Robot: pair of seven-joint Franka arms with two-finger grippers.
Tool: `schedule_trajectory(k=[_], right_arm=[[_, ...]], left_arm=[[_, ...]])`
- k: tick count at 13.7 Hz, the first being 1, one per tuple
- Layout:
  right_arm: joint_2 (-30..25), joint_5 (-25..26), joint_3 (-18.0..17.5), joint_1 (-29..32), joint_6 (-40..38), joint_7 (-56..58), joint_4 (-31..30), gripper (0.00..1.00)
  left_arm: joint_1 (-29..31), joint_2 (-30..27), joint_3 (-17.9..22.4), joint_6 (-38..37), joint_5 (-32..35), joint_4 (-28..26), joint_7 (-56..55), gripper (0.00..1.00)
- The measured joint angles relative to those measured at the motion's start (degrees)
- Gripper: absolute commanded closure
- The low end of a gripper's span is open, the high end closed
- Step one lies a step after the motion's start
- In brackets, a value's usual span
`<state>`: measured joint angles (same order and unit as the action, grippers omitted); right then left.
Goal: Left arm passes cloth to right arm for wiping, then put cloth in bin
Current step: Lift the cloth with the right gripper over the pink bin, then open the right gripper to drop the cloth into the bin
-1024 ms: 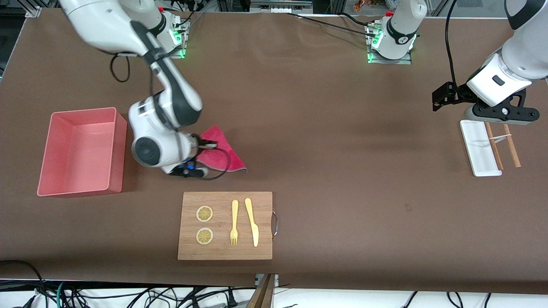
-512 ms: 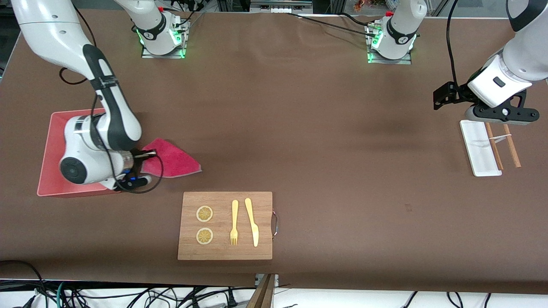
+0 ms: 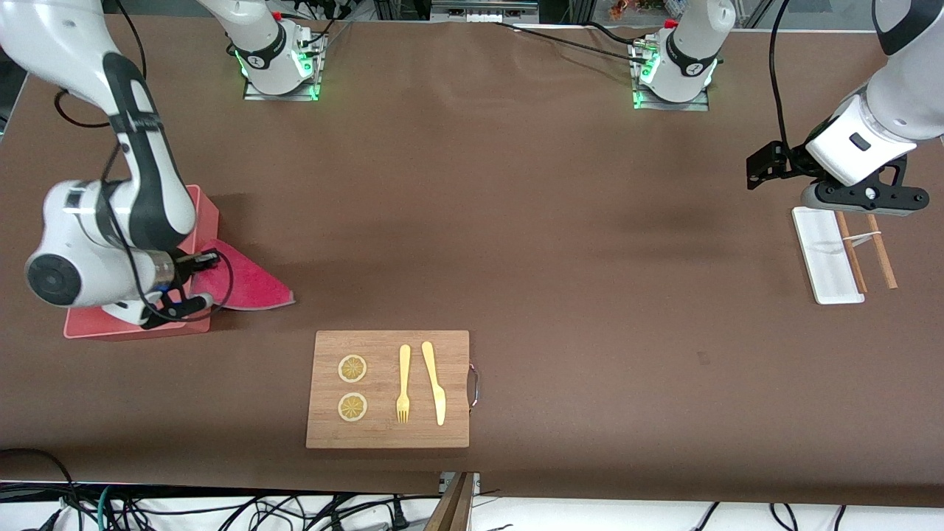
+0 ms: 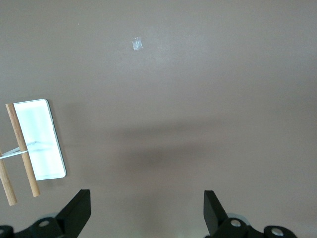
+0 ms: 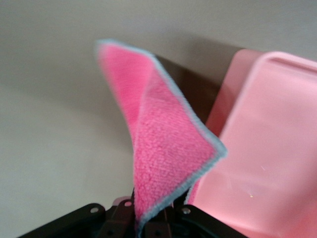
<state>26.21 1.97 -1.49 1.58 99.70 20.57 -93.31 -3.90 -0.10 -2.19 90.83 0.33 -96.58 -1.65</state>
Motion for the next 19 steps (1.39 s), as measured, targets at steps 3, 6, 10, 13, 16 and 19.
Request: schedule_trajectory(k=[3,6,10,13,16,19], right_arm=[[-9.0,0.7,0.0,0.3,-7.4,0.5,0.3,1.0],[-16.1,2.1,1.4,1.9,-11.8,5.1,0.1,1.0],[-18.7,3.0,5.0,5.5,-12.2,13.1,-0.8,1.0],[-18.2,3.0,6.7,6.1,-9.1,14.2,-4.6,1.0],[-16.5,3.0,6.8,6.1,-2.0,14.2,-10.3,0.98],[-12.8,2.4,6.8,6.0,2.6,14.2,-11.6,0.01]], left_arm=[[0.1,0.0,0.0,0.0,0.0,0.0,0.0,0.0],[0.5,0.2,0.1,-0.1,0.0,0.0,0.0,0.0],[0.6,0.4,0.1,-0.1,0.0,0.0,0.0,0.0],[0.6,0.4,0.1,-0.1,0.0,0.0,0.0,0.0],[0.6,0.4,0.1,-0.1,0.0,0.0,0.0,0.0],[0.7,0.4,0.2,-0.1,0.0,0.0,0.0,0.0]])
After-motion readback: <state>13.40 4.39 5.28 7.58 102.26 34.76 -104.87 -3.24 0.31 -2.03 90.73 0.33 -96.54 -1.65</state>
